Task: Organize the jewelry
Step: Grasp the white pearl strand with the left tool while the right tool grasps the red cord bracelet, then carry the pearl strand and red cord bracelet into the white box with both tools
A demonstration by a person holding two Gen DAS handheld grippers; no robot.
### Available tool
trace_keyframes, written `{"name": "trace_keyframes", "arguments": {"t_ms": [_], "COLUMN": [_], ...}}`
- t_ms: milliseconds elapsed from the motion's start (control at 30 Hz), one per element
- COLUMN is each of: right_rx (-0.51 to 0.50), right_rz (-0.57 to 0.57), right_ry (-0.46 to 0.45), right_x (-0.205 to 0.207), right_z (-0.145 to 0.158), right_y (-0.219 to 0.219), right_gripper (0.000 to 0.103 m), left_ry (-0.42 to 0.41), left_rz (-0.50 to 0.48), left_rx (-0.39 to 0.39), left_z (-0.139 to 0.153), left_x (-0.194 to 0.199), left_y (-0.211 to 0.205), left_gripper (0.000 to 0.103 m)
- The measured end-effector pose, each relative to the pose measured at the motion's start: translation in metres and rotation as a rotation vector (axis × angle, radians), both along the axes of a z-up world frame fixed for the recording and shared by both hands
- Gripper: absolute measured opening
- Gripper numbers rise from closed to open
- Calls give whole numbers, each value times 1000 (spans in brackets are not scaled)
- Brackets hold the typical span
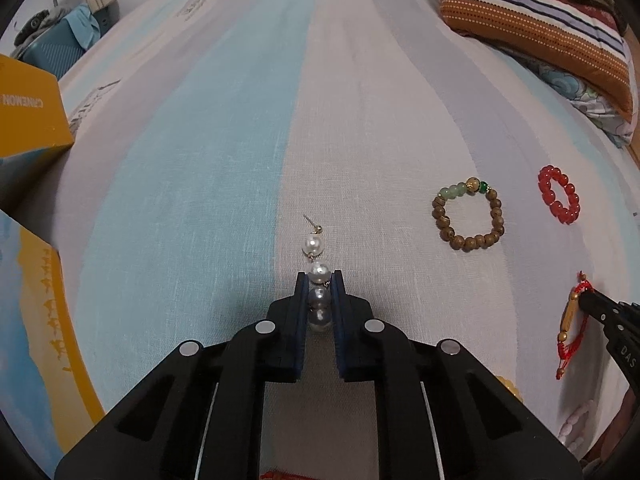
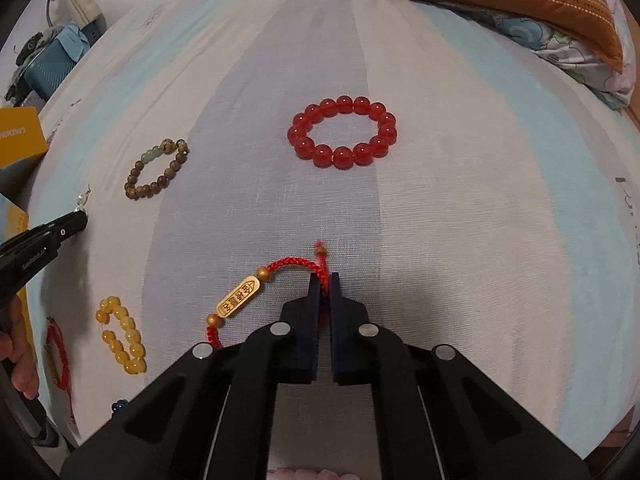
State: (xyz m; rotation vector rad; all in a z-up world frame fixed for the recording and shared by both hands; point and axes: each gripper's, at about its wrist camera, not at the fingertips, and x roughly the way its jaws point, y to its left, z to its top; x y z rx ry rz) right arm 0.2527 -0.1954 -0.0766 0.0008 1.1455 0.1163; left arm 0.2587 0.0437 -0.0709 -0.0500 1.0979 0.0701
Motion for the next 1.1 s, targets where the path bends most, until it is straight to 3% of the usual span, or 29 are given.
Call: {"name": "trace_keyframes", "arguments": {"t_ms": [1100], "right_rx": [5], "right_rz": [-32], "right_ry": [-187], "right_x": [-24], "right_z": [60], "right_y": [-2], "right_gripper": [3], "left_ry": [-120], "left_rz": [-36], "left_rx": [5], "left_z": [63], "left_x": [-43], "left_y": [-12], "left_gripper": [11]}}
